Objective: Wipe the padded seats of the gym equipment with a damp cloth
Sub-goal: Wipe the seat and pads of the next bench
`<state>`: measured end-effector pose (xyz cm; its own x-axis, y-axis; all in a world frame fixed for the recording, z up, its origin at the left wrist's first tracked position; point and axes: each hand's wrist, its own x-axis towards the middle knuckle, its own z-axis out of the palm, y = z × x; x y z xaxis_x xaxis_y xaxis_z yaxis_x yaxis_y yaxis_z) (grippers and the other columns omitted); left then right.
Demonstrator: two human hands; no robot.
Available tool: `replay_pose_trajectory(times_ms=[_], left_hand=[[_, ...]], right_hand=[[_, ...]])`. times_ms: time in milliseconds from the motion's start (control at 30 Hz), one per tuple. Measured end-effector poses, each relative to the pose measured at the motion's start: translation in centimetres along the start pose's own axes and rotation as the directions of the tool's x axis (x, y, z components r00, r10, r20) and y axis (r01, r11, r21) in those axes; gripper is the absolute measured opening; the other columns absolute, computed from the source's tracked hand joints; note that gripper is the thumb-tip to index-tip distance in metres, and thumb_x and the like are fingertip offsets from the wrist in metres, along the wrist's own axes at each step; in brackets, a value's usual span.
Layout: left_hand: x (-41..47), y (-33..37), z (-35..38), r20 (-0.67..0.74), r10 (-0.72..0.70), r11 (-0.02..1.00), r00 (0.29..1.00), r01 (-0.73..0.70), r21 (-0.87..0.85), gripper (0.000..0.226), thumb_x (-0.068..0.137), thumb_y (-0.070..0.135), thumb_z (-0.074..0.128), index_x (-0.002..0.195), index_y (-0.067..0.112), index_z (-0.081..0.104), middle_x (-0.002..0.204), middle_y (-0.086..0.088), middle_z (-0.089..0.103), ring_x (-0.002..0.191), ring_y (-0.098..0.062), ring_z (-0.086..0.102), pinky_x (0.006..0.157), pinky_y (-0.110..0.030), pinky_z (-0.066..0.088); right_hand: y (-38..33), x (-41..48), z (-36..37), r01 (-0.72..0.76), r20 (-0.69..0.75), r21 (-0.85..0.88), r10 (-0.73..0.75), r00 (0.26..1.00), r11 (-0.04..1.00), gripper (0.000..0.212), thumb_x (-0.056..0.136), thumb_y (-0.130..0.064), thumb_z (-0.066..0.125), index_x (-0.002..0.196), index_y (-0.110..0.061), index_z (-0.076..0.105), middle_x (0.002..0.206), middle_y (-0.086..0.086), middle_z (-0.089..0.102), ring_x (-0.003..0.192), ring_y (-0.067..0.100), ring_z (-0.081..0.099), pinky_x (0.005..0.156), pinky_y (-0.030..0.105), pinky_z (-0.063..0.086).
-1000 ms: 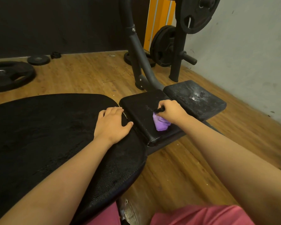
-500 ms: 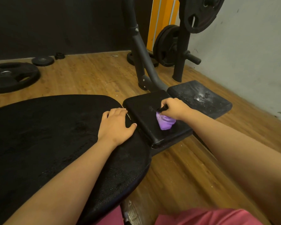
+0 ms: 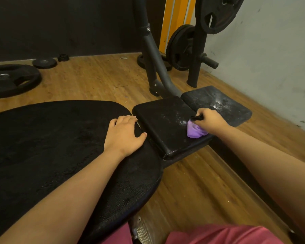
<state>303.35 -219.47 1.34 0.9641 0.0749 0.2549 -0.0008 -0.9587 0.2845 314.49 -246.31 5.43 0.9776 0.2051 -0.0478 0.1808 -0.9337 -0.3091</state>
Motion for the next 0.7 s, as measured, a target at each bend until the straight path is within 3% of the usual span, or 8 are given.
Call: replay_pose_trajectory(times_ms=[100, 267, 533, 700], left_hand=[[0.2, -0.1, 0.1, -0.008, 0.005, 1.0, 1.0, -0.005, 0.004, 0.065, 0.088, 0.058, 0.049, 0.141, 0.02, 0.045, 0.146, 0.005, 0.044, 0.137, -0.012, 0.032, 0.113, -0.035, 0.019], [0.2, -0.1, 0.1, 0.0, 0.007, 1.0, 1.0, -0.007, 0.012, 0.065, 0.087, 0.057, 0.05, 0.141, 0.02, 0.045, 0.146, 0.004, 0.044, 0.137, -0.013, 0.031, 0.113, -0.036, 0.02], [0.3, 0.1, 0.1, -0.011, 0.005, 1.0, 1.0, -0.005, 0.013, 0.064, 0.087, 0.057, 0.051, 0.139, 0.02, 0.047, 0.144, 0.004, 0.045, 0.137, -0.013, 0.032, 0.112, -0.035, 0.02], [0.2, 0.3, 0.0, 0.002, 0.008, 1.0, 1.0, -0.008, 0.013, 0.064, 0.087, 0.056, 0.052, 0.139, 0.019, 0.047, 0.144, 0.003, 0.046, 0.138, -0.013, 0.031, 0.112, -0.036, 0.02]], right_hand=[[-1.0, -0.3, 0.0, 0.035, 0.008, -0.049, -0.034, 0.999, 0.998, 0.017, 0.087, -0.029, 0.063, 0.076, -0.02, 0.053, 0.081, 0.008, 0.064, 0.081, 0.03, 0.062, 0.073, 0.042, 0.052], [-2.4, -3.1, 1.7, 0.249, 0.09, 0.104, -0.259, 0.962, 0.963, 0.016, 0.086, -0.022, 0.066, 0.073, -0.016, 0.057, 0.073, 0.002, 0.063, 0.072, 0.021, 0.061, 0.068, 0.04, 0.049], [0.5, -0.6, -0.6, 0.014, -0.006, -0.098, -0.015, 1.0, 0.995, 0.014, 0.088, -0.025, 0.063, 0.081, -0.02, 0.053, 0.085, 0.008, 0.064, 0.083, 0.03, 0.063, 0.069, 0.039, 0.051], [-4.2, -1.6, 1.7, 0.188, 0.079, 0.118, -0.198, 0.977, 0.975, 0.01, 0.087, -0.023, 0.066, 0.083, -0.015, 0.061, 0.079, 0.004, 0.066, 0.075, 0.018, 0.063, 0.068, 0.033, 0.05]])
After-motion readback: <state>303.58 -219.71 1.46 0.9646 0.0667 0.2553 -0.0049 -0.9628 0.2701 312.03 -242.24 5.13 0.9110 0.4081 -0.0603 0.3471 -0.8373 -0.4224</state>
